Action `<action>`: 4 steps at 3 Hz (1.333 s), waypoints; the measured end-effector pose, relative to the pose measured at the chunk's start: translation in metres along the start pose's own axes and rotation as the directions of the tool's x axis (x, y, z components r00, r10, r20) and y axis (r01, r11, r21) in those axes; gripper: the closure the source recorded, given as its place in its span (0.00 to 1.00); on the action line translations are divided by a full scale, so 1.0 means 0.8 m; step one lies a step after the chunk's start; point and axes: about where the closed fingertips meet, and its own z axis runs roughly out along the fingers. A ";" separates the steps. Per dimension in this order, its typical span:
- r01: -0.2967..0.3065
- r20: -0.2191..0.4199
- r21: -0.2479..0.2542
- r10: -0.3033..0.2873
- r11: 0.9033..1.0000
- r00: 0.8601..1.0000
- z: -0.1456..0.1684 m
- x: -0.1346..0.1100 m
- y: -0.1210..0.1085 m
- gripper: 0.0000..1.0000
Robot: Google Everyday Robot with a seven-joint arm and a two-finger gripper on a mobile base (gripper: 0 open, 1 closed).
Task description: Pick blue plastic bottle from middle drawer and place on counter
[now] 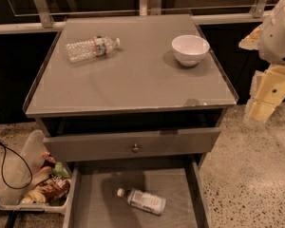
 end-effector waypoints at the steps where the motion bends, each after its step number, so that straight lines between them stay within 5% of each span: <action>1: 0.003 0.004 0.000 -0.003 1.000 1.000 0.008 0.004 0.000 0.00; 3: 0.043 0.143 -0.110 -0.027 0.993 0.989 0.123 0.055 0.008 0.00; 4: 0.090 0.282 -0.118 -0.054 0.989 0.958 0.167 0.063 0.037 0.00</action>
Offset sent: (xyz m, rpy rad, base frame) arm 0.0235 -0.0362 -0.1198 0.1151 0.1171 0.1145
